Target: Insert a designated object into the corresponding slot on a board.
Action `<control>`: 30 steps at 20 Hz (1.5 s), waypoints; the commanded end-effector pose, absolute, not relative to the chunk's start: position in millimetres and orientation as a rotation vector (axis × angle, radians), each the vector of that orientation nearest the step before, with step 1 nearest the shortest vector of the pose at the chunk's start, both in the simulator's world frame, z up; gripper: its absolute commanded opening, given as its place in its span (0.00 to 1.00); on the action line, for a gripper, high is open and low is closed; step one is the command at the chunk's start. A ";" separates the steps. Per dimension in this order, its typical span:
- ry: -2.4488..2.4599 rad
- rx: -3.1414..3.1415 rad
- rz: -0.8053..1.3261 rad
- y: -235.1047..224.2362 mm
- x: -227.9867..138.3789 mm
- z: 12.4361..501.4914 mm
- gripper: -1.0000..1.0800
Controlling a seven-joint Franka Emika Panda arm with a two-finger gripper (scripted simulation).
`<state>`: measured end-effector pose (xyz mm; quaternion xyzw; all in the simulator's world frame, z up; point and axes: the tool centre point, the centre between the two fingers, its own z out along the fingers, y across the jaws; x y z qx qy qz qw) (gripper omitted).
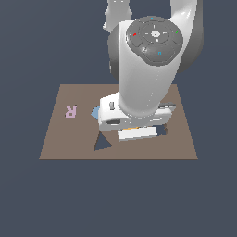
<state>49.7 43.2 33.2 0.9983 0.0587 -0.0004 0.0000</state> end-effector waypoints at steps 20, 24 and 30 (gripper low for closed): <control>0.997 2.978 0.001 6.7 40.3 36.0 0.00; 1.212 2.897 0.001 -4.0 41.2 36.6 0.00; 1.521 2.747 0.001 -19.5 45.6 37.6 0.00</control>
